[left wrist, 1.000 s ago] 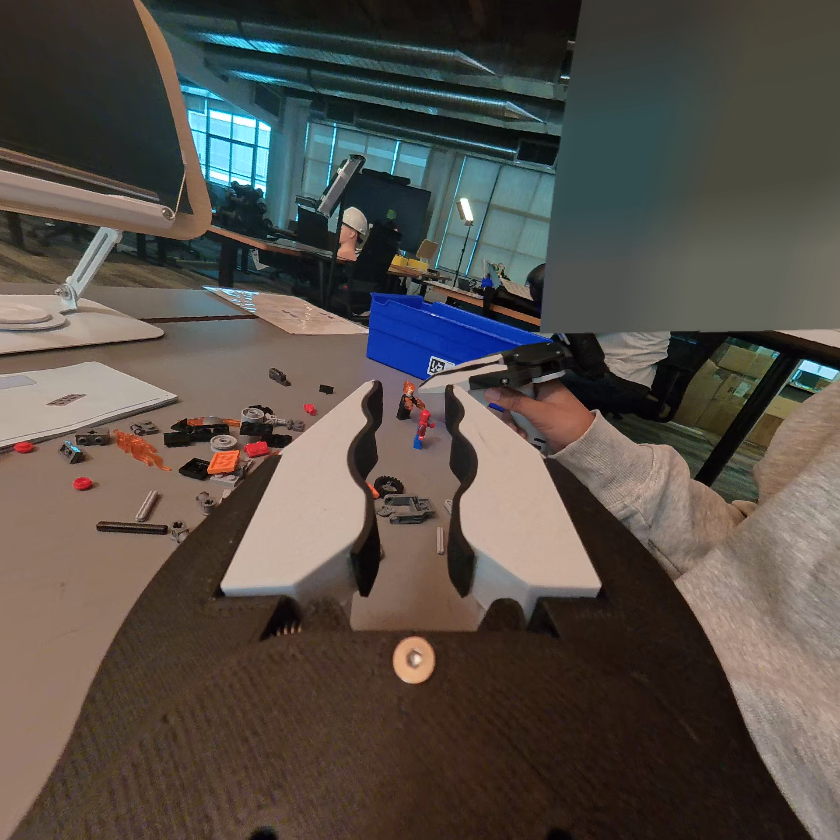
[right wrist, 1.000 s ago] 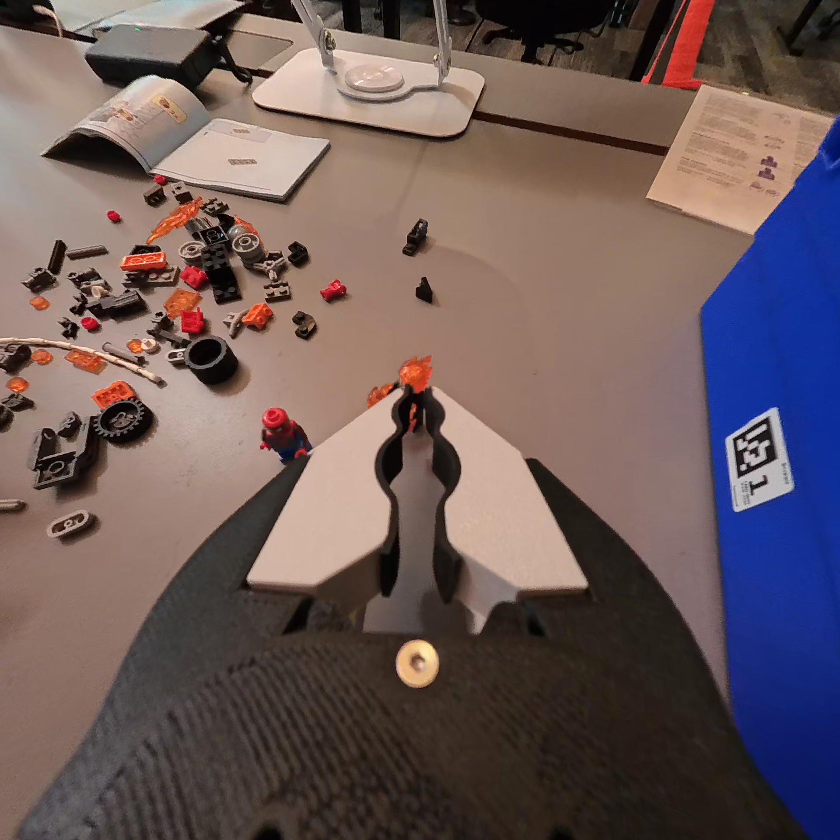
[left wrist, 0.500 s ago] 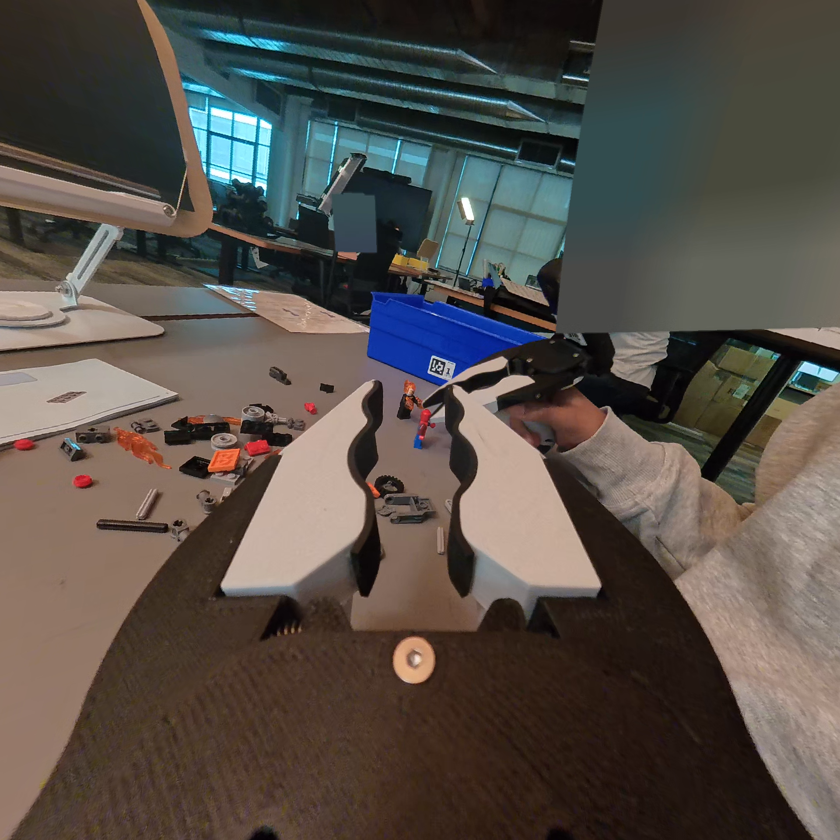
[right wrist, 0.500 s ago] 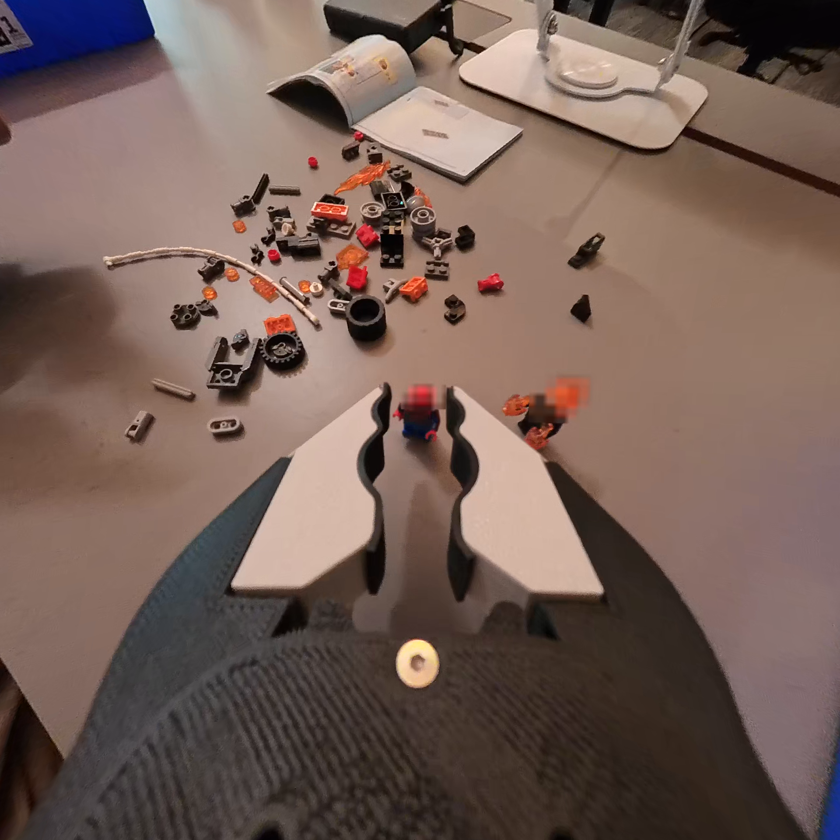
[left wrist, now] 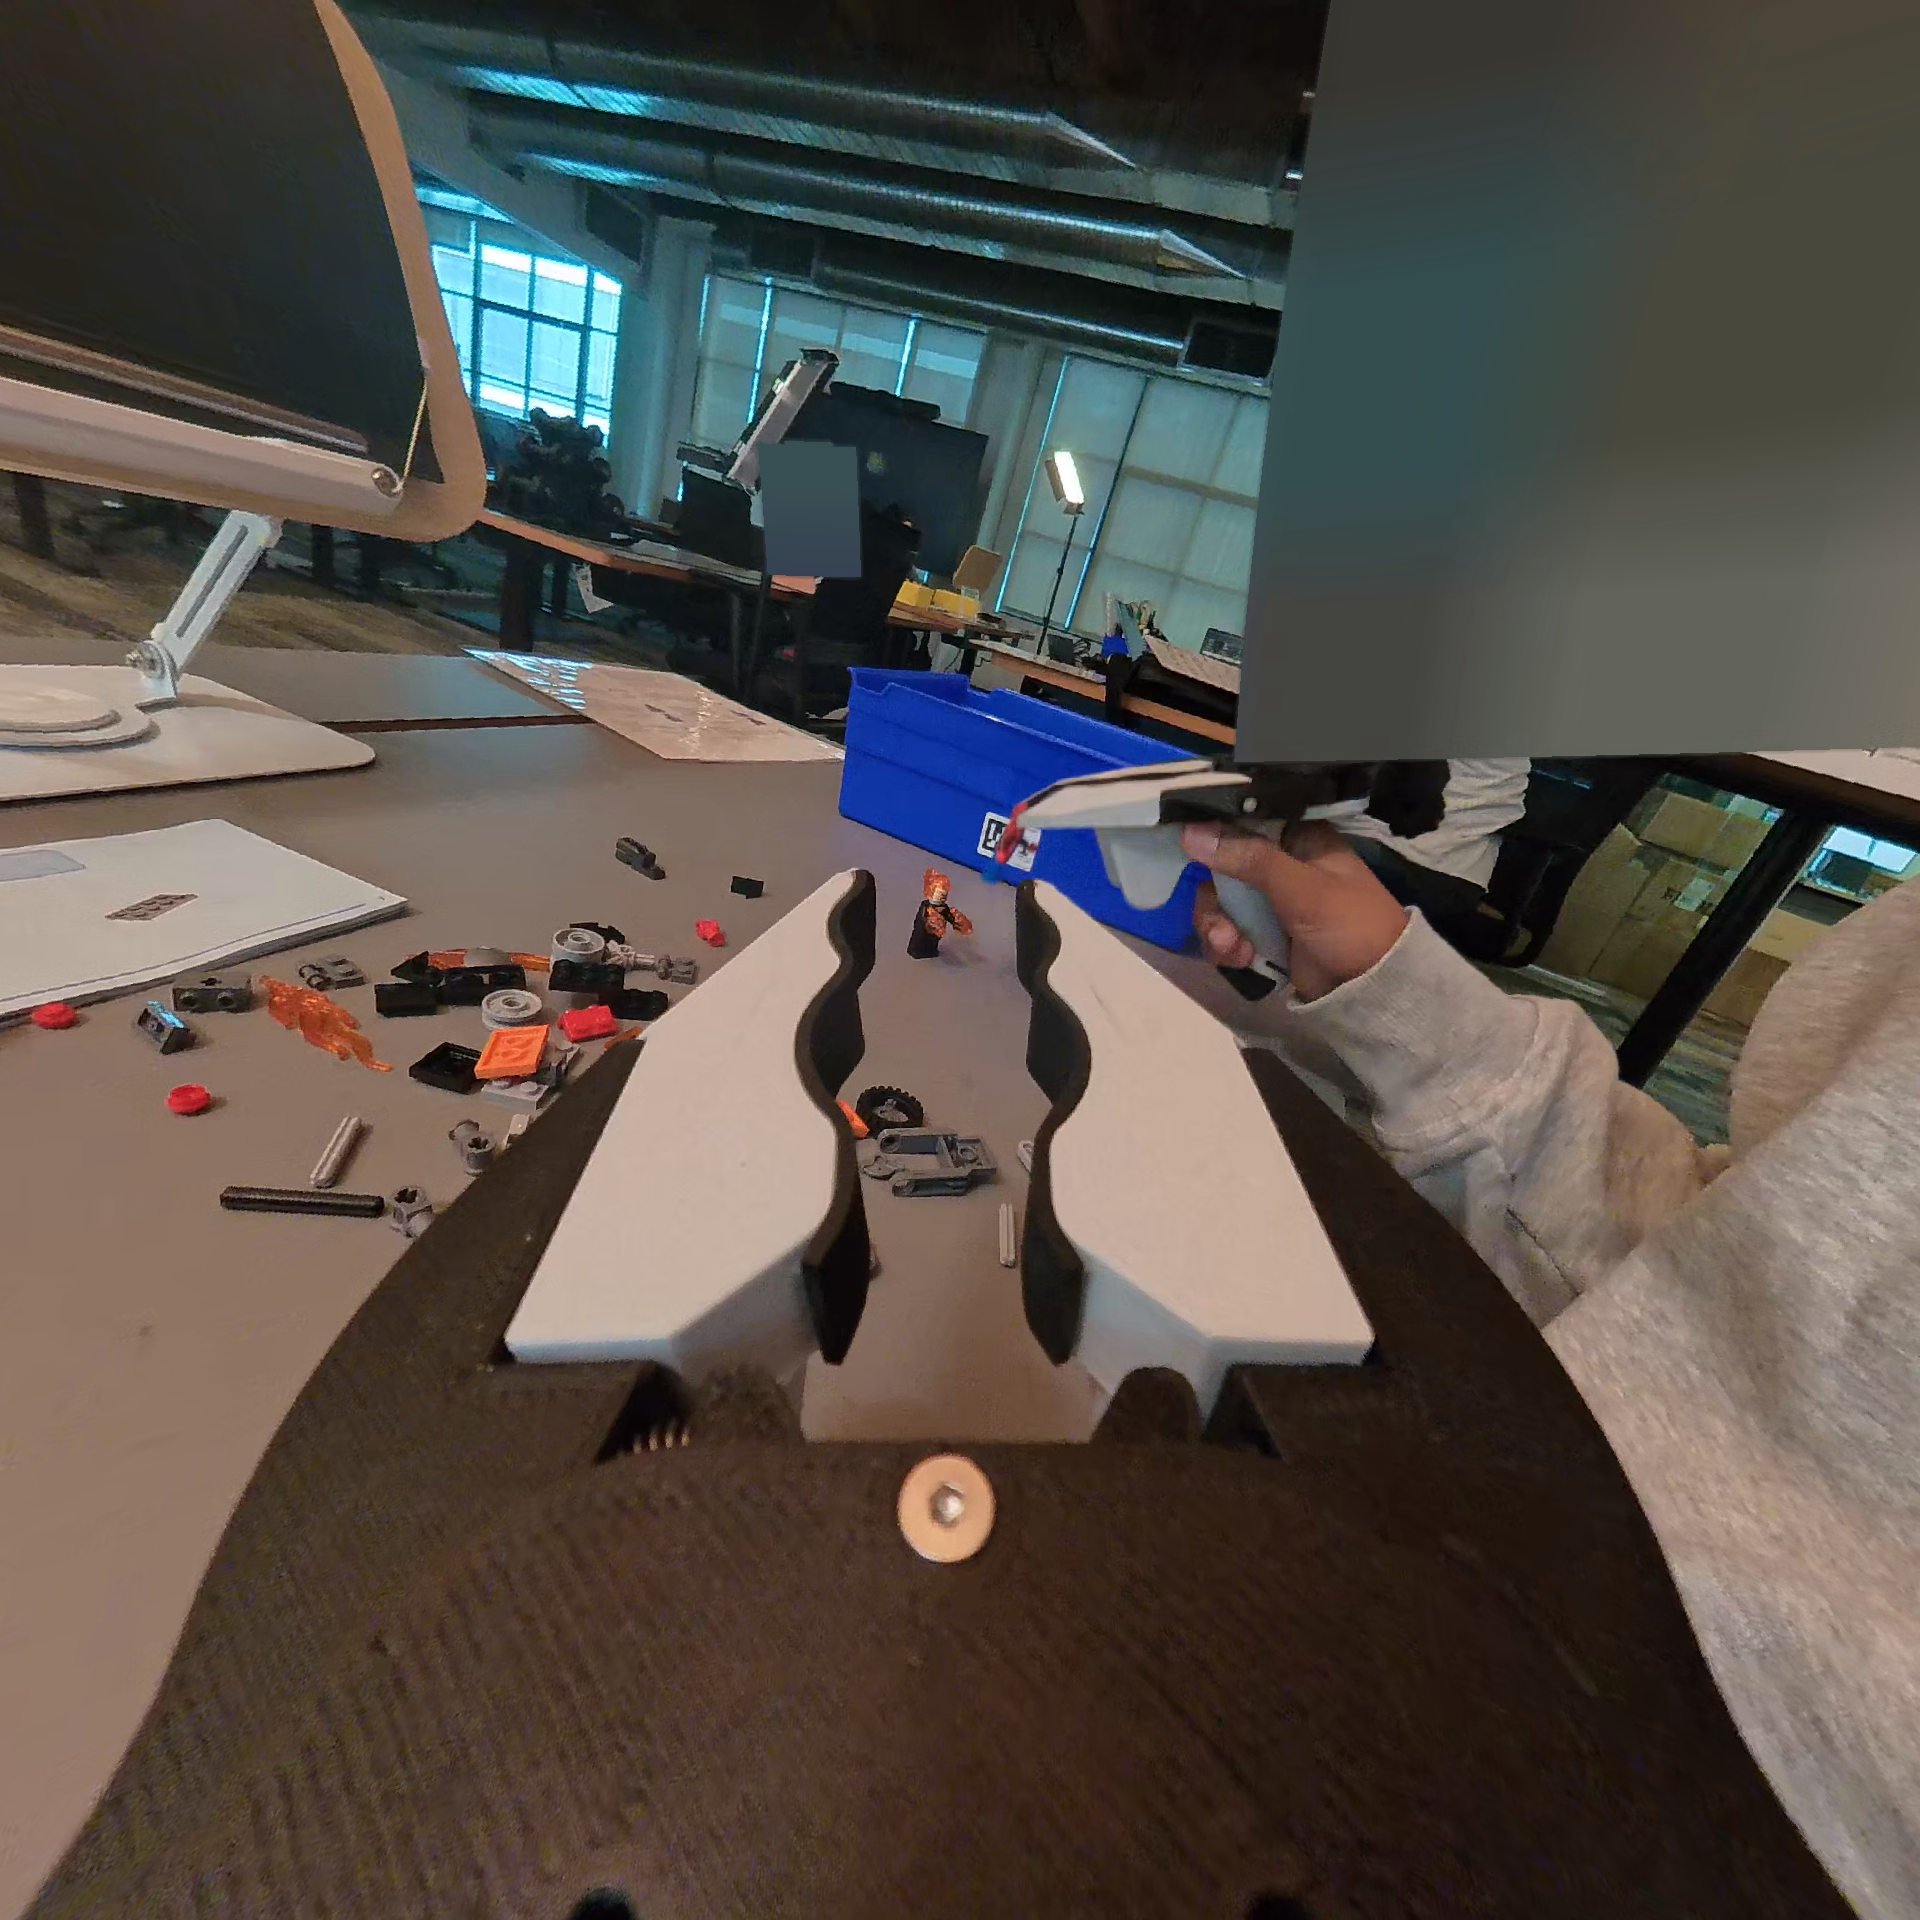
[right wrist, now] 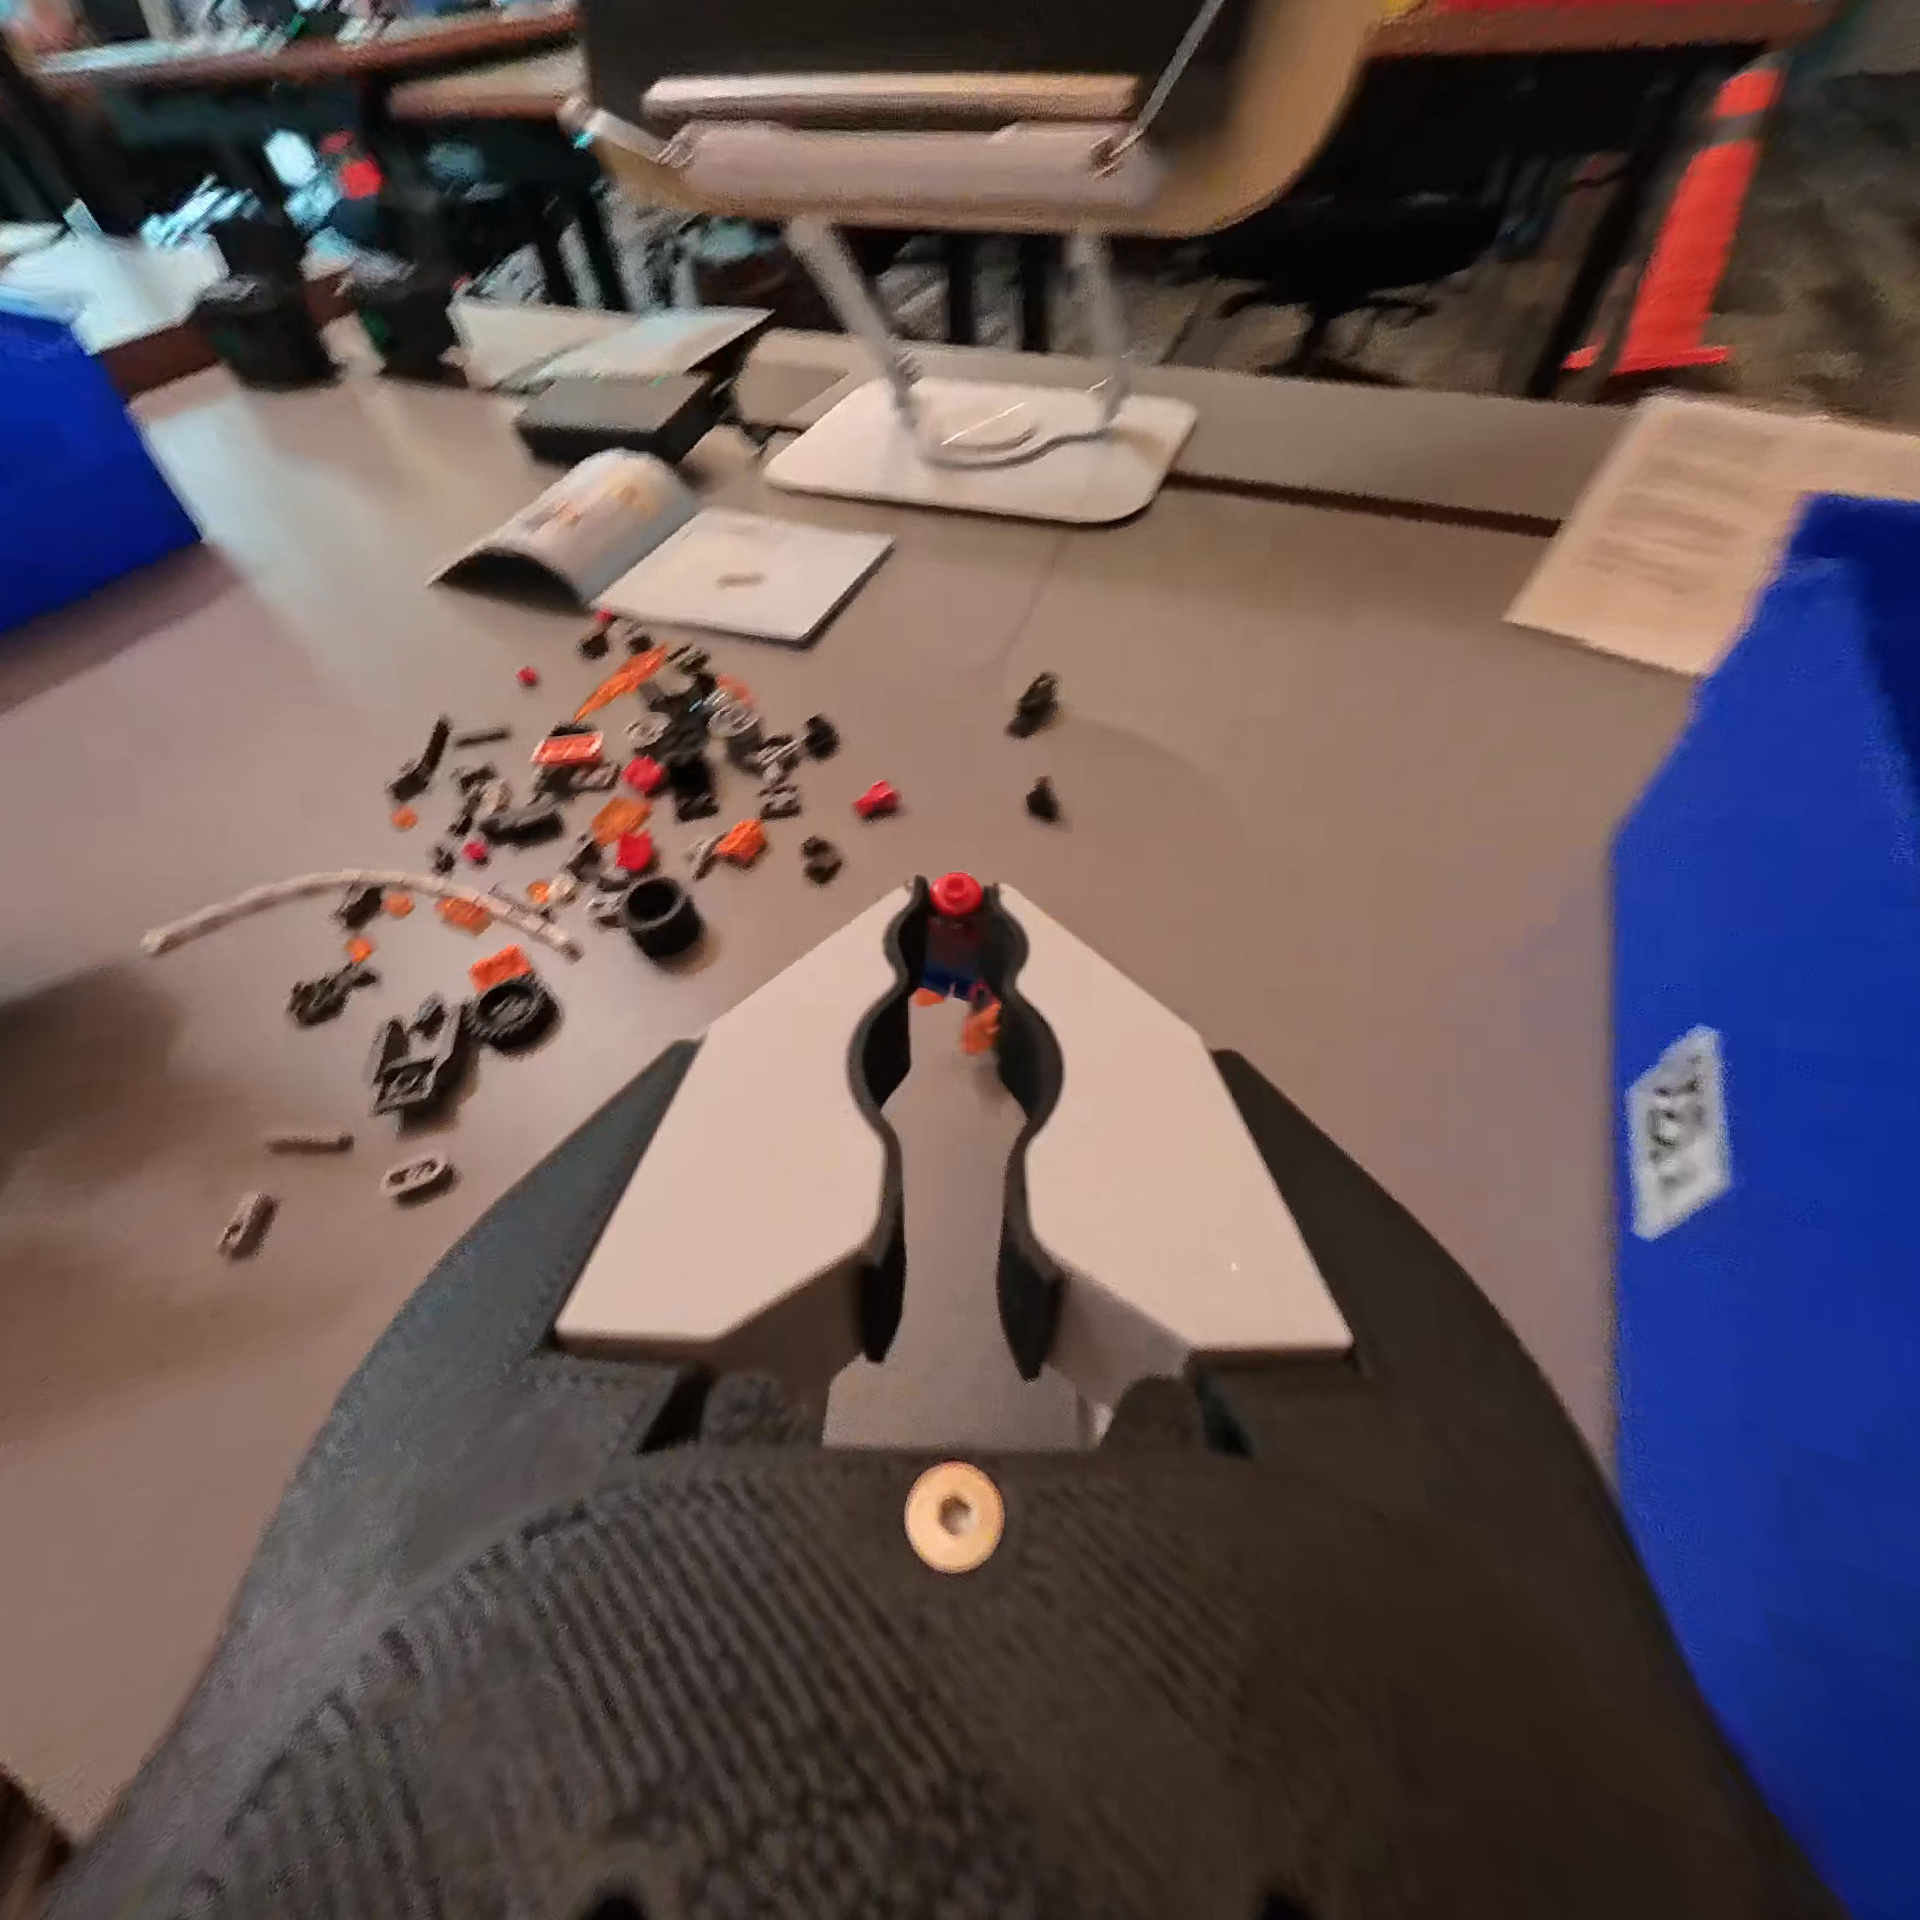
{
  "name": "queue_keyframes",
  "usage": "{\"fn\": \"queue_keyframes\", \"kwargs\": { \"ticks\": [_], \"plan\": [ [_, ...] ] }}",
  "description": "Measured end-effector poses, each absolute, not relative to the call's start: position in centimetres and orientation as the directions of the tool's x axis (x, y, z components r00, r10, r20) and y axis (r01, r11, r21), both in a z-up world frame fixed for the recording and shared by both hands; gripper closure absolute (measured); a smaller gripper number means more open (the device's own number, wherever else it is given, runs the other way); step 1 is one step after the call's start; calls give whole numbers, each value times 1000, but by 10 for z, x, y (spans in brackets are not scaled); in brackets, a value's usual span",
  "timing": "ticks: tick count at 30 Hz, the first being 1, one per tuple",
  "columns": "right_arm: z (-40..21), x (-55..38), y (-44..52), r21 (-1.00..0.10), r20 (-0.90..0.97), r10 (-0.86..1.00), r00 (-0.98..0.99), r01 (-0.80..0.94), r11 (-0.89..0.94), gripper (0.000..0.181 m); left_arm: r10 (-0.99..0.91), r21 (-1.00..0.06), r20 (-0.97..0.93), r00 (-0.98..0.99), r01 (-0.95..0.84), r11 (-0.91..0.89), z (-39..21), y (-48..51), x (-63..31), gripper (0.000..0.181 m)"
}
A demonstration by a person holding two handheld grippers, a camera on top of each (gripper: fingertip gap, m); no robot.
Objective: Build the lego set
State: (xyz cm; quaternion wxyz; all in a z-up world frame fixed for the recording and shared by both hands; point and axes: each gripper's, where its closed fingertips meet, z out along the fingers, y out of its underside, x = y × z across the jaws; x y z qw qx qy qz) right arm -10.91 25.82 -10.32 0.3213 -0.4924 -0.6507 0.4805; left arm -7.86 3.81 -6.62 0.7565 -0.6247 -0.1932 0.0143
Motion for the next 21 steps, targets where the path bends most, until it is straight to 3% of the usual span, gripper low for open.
{"fn": "queue_keyframes", "kwargs": {
  "ticks": [3,7,21],
  "plan": [
    [-97,-113,284,-954,-52,985,-164,301,0,173,263,-951,274,925,219,218,-66,38,-79,157],
    [-124,-122,298,-922,14,999,-48,387,31,173,268,-953,268,925,214,213,-67,38,-79,157],
    [-153,-128,289,-875,-20,999,-35,484,0,173,269,-953,269,925,215,212,-67,38,-79,157]
  ]
}}
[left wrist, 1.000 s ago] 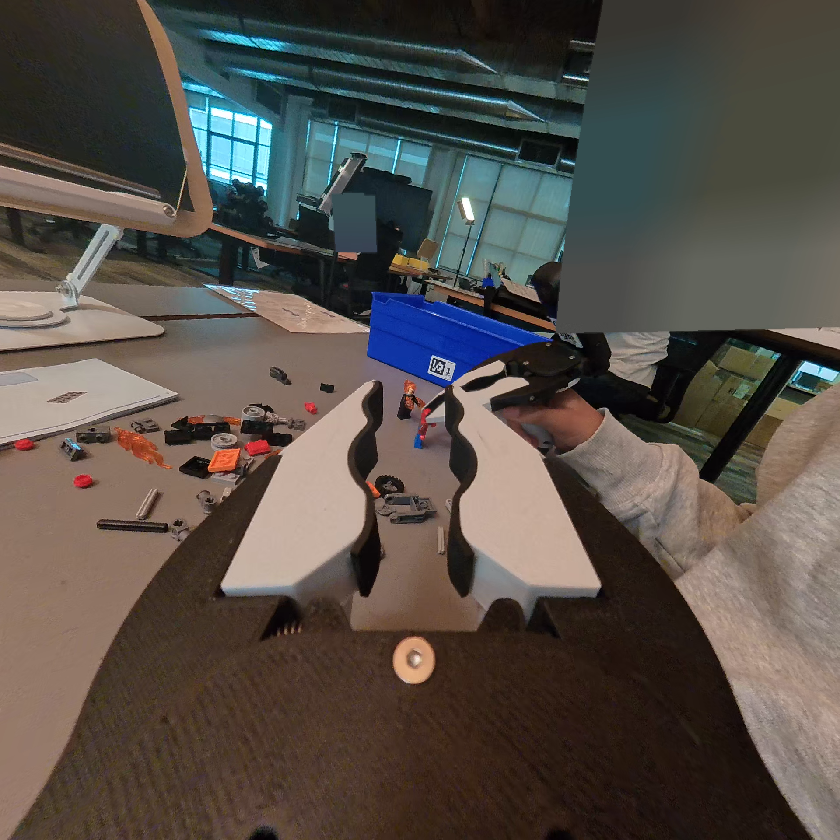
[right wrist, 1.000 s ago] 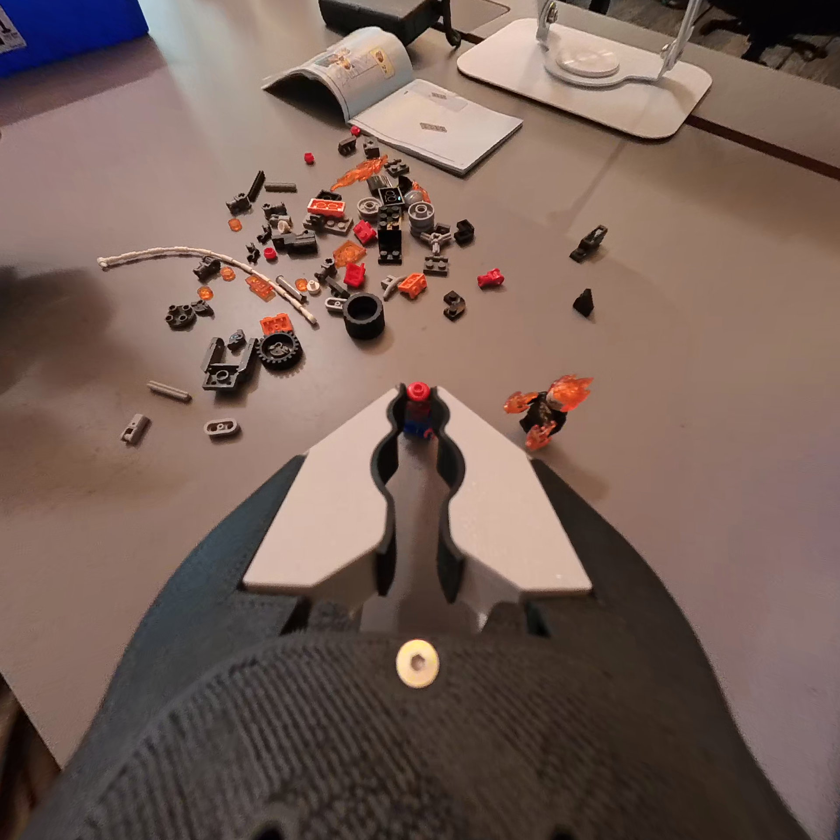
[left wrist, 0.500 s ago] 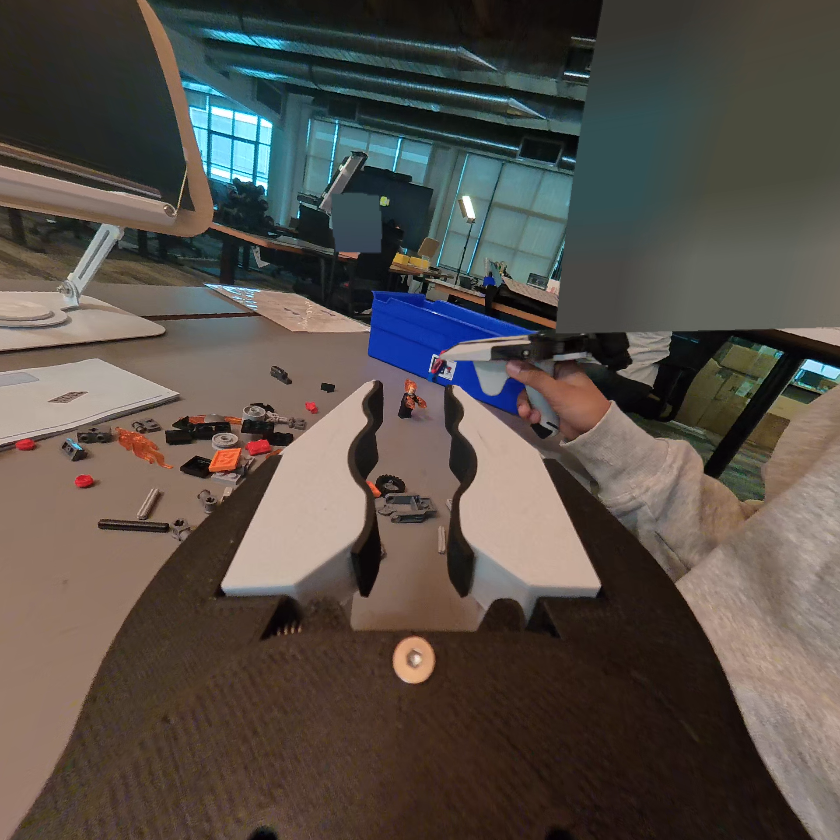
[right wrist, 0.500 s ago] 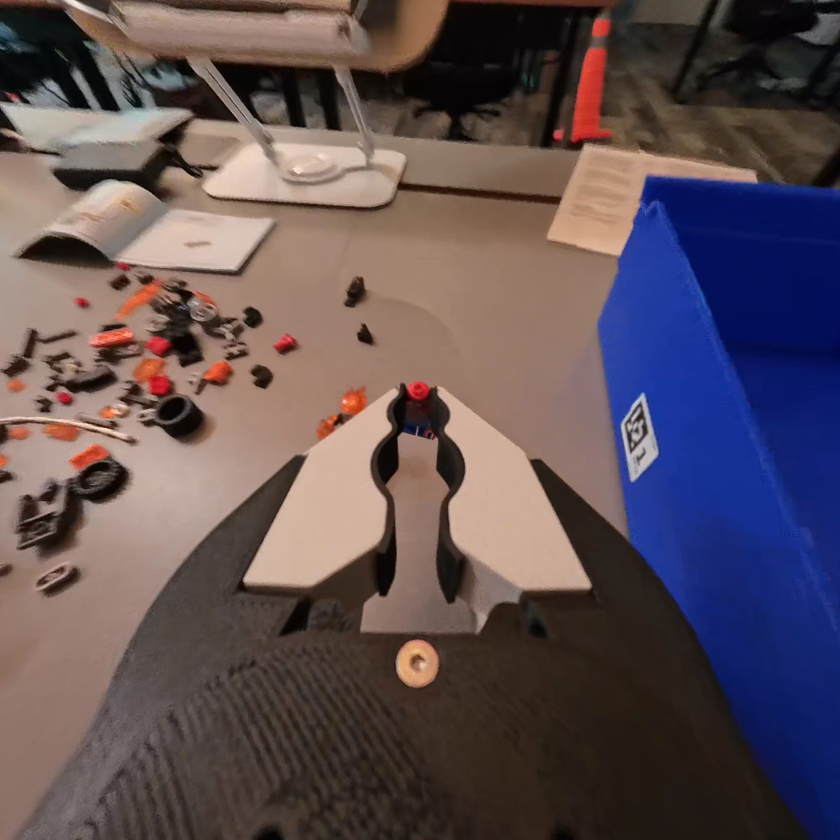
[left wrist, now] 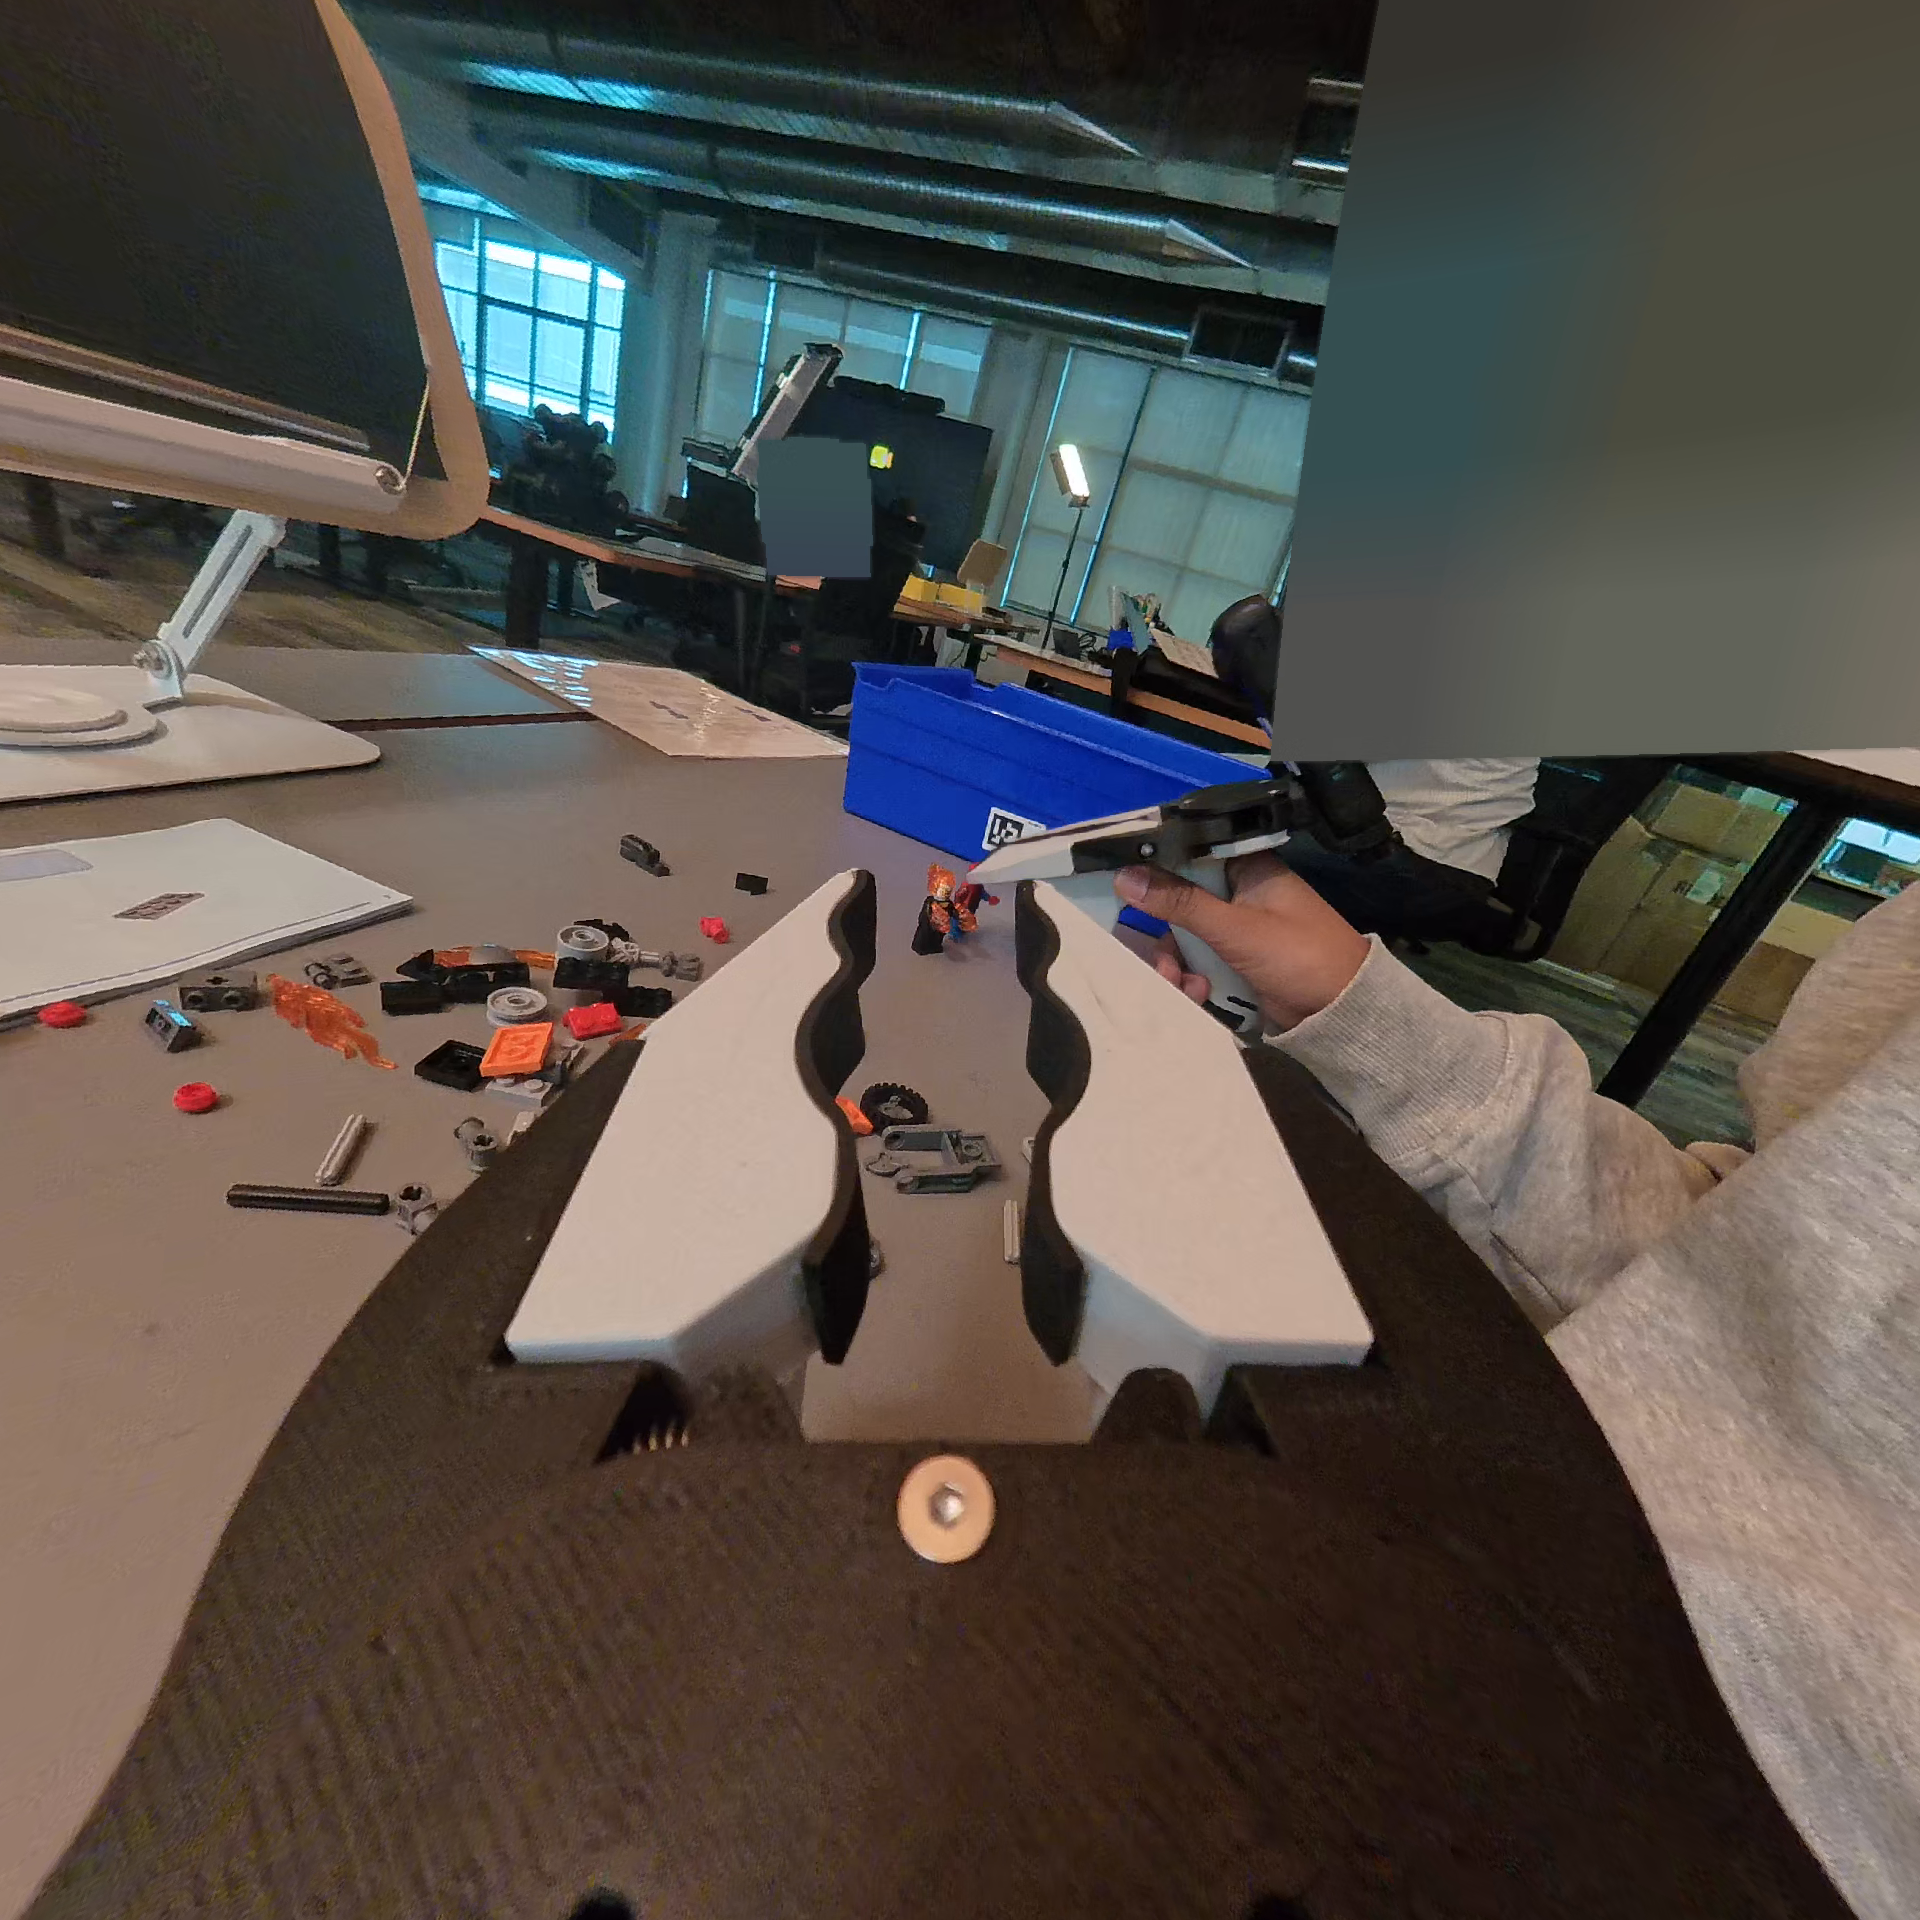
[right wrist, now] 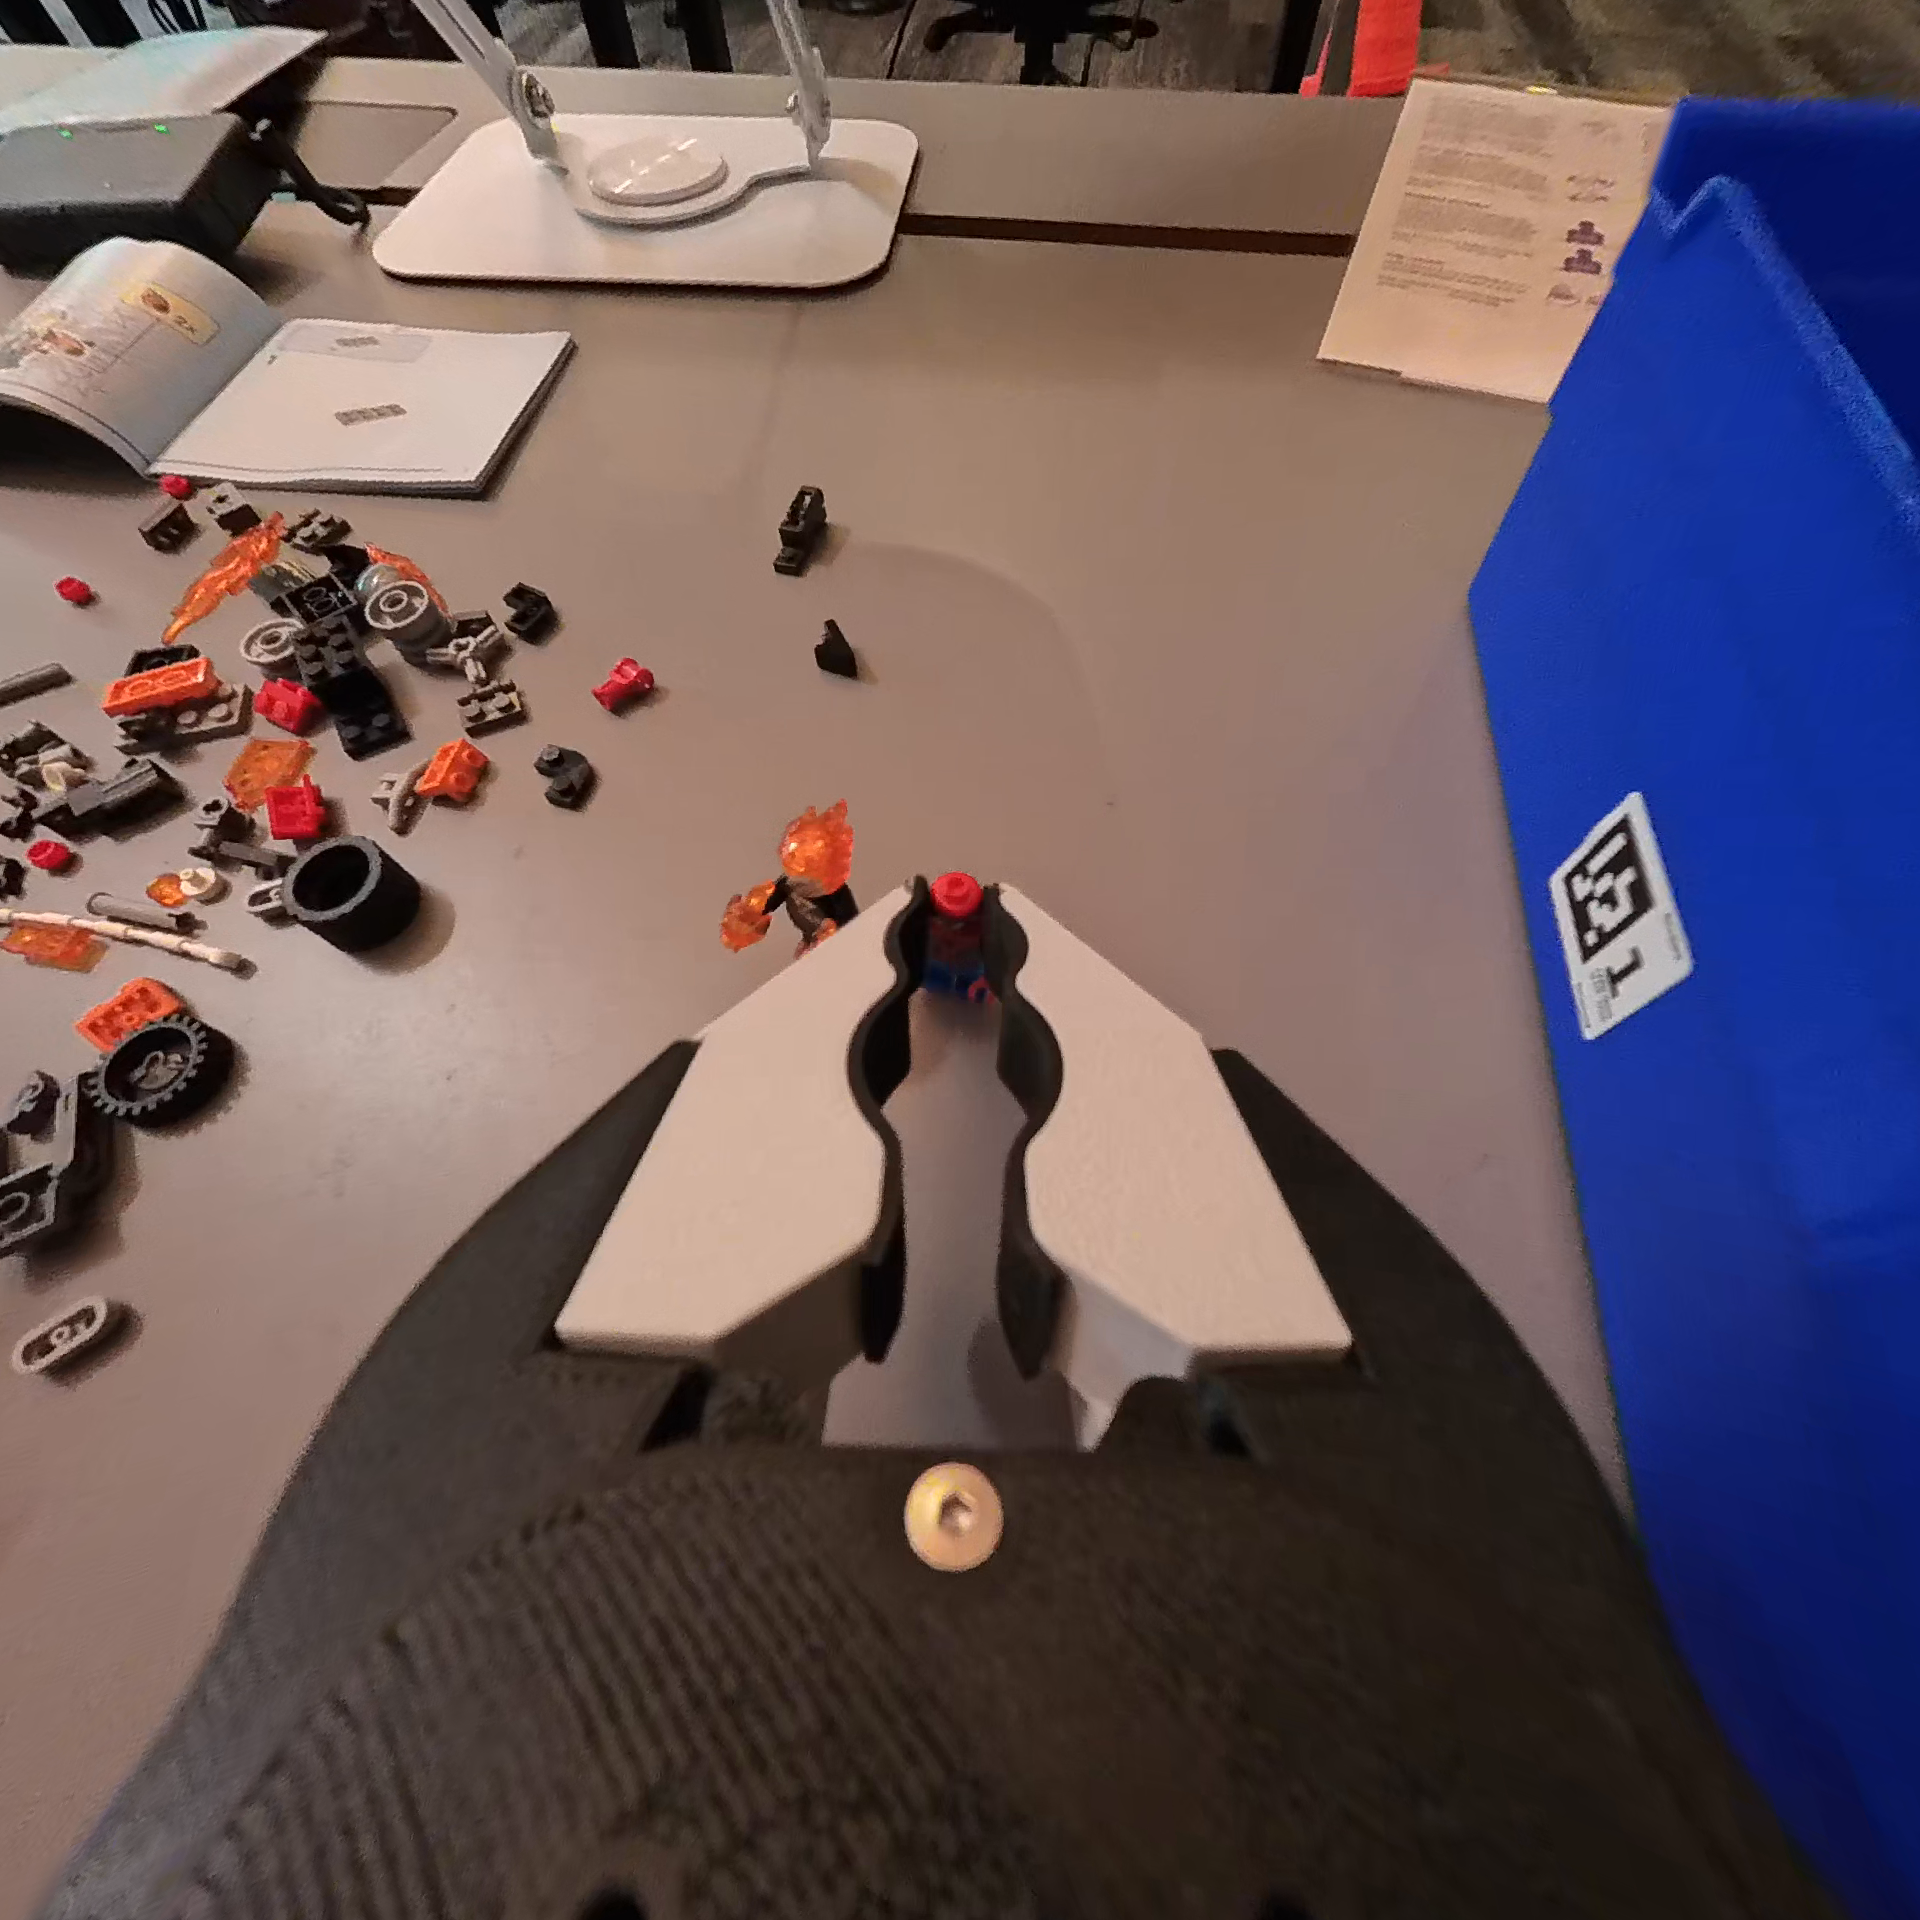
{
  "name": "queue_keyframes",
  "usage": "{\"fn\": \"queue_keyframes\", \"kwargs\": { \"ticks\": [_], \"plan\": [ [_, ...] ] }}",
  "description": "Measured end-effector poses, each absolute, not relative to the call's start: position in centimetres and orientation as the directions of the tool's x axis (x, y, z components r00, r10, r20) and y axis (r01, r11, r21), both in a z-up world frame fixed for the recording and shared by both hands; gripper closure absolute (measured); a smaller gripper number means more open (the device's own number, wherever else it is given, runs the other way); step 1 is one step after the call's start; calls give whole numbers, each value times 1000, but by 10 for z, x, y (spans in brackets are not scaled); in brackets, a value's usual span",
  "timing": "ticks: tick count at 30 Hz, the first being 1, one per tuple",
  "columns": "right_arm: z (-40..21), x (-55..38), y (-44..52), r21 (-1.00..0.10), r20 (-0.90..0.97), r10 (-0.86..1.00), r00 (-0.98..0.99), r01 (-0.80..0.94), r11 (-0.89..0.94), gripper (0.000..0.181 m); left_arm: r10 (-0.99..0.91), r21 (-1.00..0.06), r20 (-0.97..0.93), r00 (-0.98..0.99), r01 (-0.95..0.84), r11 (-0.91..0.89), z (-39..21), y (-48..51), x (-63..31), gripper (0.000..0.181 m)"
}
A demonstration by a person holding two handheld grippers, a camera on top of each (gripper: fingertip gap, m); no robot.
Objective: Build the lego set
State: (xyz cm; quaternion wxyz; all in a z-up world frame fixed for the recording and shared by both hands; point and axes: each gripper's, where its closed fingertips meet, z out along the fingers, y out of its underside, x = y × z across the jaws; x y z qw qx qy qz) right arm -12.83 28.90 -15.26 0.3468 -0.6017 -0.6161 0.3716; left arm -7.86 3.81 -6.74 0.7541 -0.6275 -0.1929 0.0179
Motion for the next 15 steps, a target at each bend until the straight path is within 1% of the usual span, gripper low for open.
{"fn": "queue_keyframes", "kwargs": {
  "ticks": [6,15],
  "plan": [
    [-155,-129,286,-867,9,999,-44,498,29,173,271,-953,270,924,217,211,-68,38,-79,157],
    [-152,-127,287,-875,6,999,-49,484,29,164,273,-954,268,924,215,209,-68,38,-79,157]
  ]
}}
